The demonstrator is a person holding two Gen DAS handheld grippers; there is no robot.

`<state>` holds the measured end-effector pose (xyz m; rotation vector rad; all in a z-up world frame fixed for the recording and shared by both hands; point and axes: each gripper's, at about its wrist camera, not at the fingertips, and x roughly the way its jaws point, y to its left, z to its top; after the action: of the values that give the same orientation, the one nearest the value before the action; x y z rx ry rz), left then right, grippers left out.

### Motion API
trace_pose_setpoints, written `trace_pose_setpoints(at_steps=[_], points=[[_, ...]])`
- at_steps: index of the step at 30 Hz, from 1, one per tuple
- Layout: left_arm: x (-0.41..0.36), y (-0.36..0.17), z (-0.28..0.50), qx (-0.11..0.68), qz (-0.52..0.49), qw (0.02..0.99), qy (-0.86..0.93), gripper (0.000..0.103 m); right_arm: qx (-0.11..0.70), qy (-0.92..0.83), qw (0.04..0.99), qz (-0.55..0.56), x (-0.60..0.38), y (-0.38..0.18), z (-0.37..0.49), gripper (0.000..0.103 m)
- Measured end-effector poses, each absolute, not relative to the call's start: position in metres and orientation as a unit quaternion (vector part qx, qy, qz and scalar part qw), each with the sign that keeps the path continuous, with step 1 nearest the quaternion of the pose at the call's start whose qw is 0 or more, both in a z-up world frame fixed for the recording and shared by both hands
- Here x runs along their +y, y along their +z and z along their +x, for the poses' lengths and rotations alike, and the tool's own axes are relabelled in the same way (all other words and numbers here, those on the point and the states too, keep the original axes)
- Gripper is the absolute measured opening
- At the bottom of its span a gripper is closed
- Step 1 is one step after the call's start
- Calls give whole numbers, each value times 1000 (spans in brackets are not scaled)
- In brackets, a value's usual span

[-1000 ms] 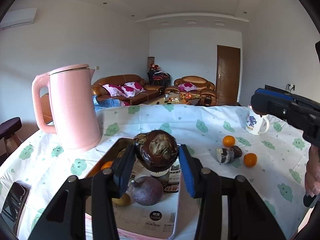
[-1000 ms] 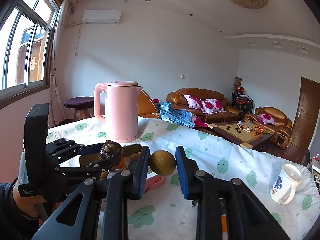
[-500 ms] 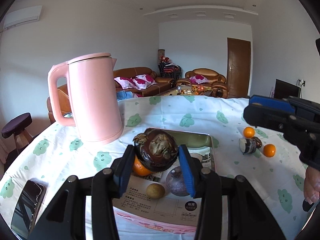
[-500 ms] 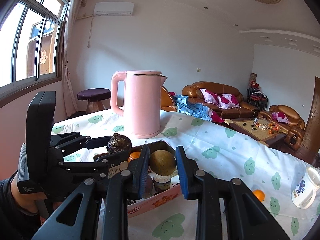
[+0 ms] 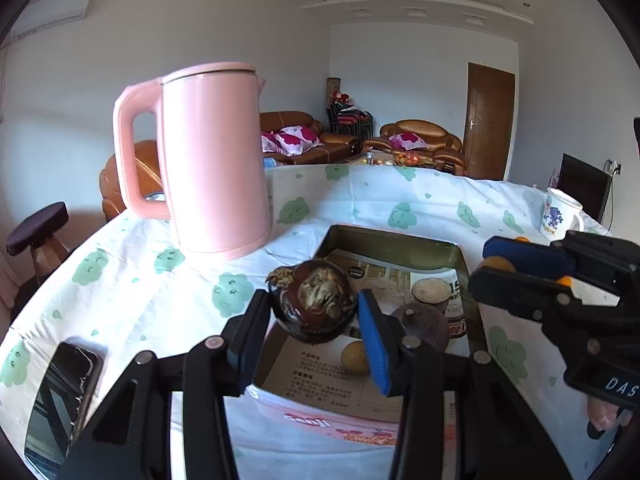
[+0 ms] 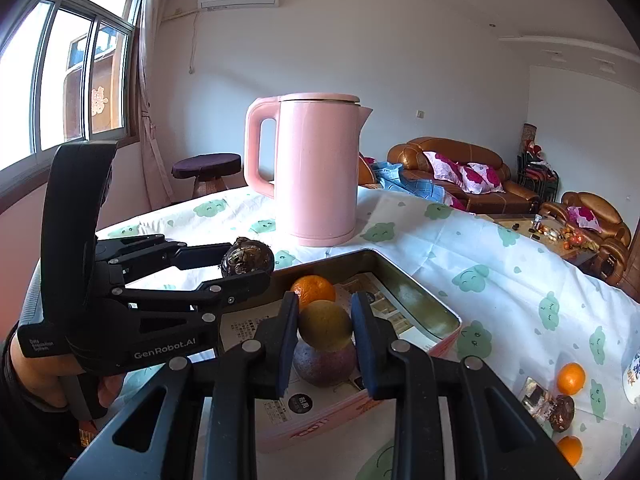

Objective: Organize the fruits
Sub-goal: 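Lower the cake into the tin and open the left gripper while the right gripper releases the yellow fruit there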

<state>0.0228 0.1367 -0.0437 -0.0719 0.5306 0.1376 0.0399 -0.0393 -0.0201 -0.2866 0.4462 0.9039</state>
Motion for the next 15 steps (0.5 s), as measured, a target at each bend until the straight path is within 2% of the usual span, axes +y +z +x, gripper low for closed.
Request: trace_pose_setpoints(at_steps=[8,15], points=[[152,-50,24,279,-71,957,44,46,231,441,854,-152,-25,-32,37,29],[145,-51,27,286,-55,956,41,46,244,444,847,-162,-24,-41,33,29]])
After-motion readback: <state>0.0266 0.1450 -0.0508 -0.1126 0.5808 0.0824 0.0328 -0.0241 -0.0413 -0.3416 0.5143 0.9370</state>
